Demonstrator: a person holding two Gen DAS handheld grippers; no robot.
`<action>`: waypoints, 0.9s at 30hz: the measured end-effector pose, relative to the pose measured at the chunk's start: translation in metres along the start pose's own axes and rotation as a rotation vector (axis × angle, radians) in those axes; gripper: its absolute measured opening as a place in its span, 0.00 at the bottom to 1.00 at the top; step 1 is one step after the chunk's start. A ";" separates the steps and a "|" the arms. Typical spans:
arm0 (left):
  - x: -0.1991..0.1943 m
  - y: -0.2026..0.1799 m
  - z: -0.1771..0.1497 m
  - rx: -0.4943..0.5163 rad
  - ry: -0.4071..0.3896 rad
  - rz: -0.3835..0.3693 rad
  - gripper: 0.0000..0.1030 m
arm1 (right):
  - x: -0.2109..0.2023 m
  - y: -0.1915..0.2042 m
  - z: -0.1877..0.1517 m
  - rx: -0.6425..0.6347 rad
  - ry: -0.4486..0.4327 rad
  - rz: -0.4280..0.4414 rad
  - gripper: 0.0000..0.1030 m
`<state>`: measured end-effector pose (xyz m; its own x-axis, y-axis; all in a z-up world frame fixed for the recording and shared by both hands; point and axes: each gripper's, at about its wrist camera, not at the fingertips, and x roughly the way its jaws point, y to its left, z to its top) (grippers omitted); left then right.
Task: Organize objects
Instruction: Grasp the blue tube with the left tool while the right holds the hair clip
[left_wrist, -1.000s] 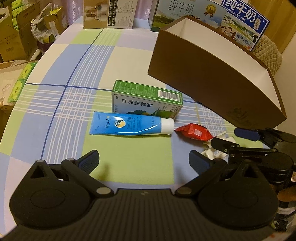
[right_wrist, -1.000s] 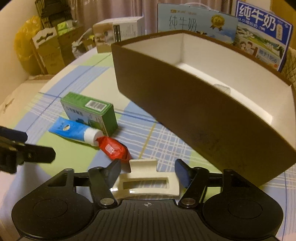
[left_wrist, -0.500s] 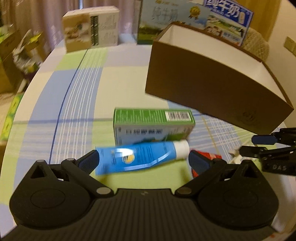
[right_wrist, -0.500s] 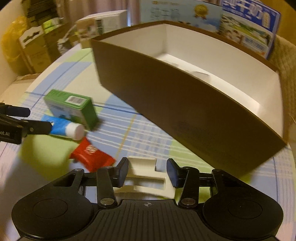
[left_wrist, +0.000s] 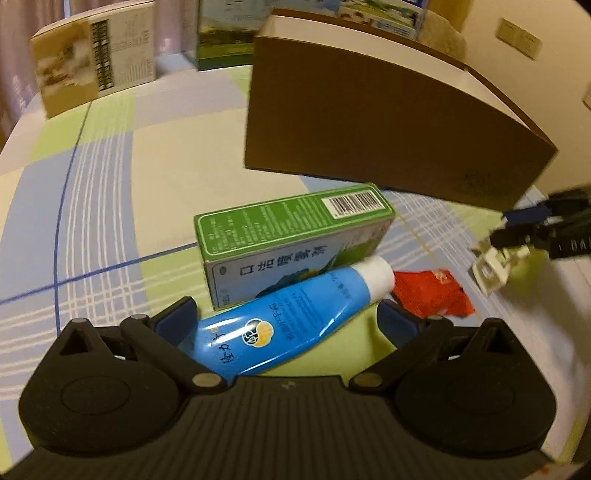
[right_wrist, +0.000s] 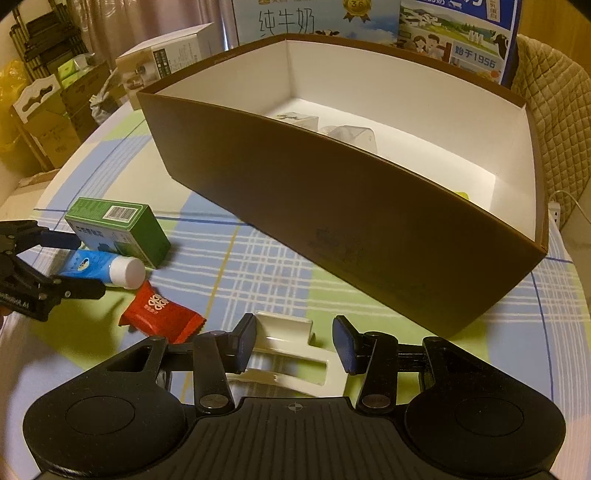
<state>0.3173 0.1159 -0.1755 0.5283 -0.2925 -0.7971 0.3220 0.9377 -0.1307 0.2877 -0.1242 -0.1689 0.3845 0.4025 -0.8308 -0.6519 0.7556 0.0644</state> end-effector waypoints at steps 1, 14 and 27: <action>0.000 -0.002 -0.001 0.021 0.007 -0.006 0.98 | 0.000 0.000 0.000 0.002 0.001 -0.001 0.41; -0.016 -0.067 -0.033 0.152 0.105 -0.049 0.92 | -0.008 -0.016 -0.005 0.092 0.085 -0.045 0.41; -0.017 -0.053 -0.017 -0.158 0.098 0.046 0.82 | -0.029 0.004 -0.012 -0.282 -0.072 0.157 0.72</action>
<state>0.2778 0.0740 -0.1651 0.4578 -0.2361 -0.8571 0.1675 0.9697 -0.1776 0.2665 -0.1388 -0.1510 0.3036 0.5463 -0.7806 -0.8584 0.5125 0.0248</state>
